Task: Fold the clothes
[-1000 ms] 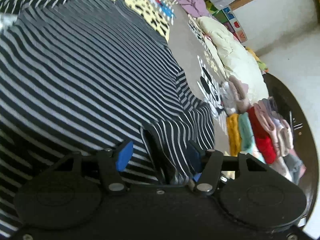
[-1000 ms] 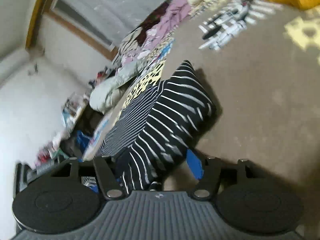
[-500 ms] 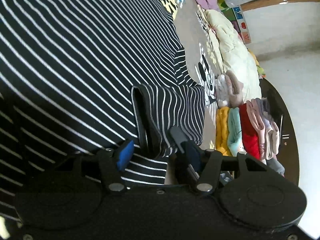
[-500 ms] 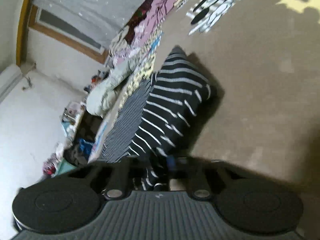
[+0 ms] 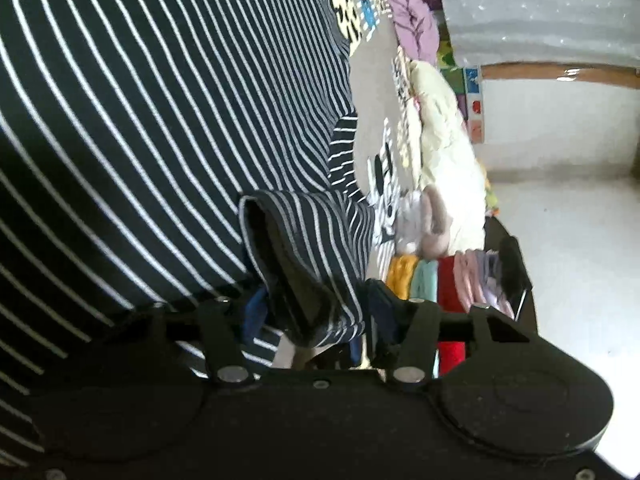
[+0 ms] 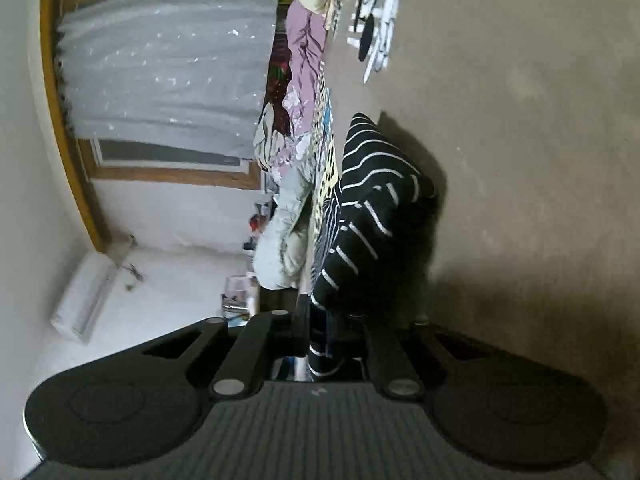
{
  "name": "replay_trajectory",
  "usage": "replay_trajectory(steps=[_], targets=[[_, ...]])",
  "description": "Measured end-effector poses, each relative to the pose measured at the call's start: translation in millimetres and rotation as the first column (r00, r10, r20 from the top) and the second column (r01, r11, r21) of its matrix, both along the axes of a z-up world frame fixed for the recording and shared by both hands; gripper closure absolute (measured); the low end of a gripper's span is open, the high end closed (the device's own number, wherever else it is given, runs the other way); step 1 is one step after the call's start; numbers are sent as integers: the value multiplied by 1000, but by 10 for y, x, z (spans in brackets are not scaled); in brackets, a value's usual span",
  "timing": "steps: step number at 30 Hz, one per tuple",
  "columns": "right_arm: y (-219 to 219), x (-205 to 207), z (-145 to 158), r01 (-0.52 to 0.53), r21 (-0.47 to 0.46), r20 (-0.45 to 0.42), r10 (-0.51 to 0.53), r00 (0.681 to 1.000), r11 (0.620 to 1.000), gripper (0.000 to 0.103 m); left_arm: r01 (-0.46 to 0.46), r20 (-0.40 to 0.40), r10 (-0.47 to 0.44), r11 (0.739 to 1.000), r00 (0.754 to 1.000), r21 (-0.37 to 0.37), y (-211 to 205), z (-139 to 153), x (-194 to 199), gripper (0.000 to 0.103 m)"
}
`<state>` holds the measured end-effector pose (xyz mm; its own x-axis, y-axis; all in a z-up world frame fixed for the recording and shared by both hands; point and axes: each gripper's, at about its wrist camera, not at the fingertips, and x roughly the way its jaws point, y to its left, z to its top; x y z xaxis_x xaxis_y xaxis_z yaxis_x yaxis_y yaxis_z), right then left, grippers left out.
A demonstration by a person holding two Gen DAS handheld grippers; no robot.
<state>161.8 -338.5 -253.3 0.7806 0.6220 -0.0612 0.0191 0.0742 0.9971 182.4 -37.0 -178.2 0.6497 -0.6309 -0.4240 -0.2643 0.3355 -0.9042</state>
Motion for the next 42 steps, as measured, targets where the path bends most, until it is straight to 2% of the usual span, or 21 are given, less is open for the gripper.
replay_trajectory(steps=[2,3,4,7,10,11,13,15,17,20,23,25,27,31,34,37,42], targets=[[12,-10,-36,-9,25,-4,9,1000,1000,94,8,19,-9,999,1000,33,-21,36,30,78],[22,-10,-53,-14,36,-7,14,1000,999,94,18,29,-19,998,999,60,-32,66,44,84],[39,1,-63,-22,43,-9,22,1000,999,94,32,45,-37,994,998,101,-47,118,62,94],[102,33,-33,-46,29,4,46,999,999,93,77,124,-111,965,986,250,-77,365,123,99],[126,68,120,-92,-96,48,96,994,991,86,81,239,-184,920,953,384,8,732,142,99],[142,60,182,-104,-136,68,114,991,985,82,71,270,-200,904,942,421,59,845,139,99],[183,42,306,-126,-221,108,153,982,967,58,41,317,-208,886,925,461,226,1034,124,100],[256,15,440,-149,-323,146,205,968,934,55,7,356,-210,869,911,495,402,1207,106,100],[369,-14,582,-160,-447,181,264,947,880,55,-25,379,-204,854,903,520,583,1330,69,100],[608,-101,772,-135,-650,209,347,914,748,55,-61,401,-200,832,894,552,783,1436,-18,100],[834,-194,898,-82,-800,209,404,891,594,56,-84,411,-212,800,887,594,926,1478,-125,100],[923,-228,918,-65,-849,195,425,884,524,57,-89,403,-220,778,888,622,1023,1464,-162,100],[972,-250,929,-44,-879,187,427,885,475,57,-92,390,-218,764,895,638,1144,1426,-185,100],[986,-237,956,-4,-898,200,415,888,441,57,-102,375,-223,728,900,678,1296,1378,-159,100],[971,-252,943,10,-901,205,406,891,433,57,-118,370,-212,709,905,695,1418,1363,-105,100],[1013,-202,910,-2,-904,192,410,891,428,57,-124,363,-213,690,907,713,1503,1340,-44,100],[1077,-197,878,-25,-918,162,433,887,396,57,-118,343,-232,649,910,752,1538,1306,58,100]])
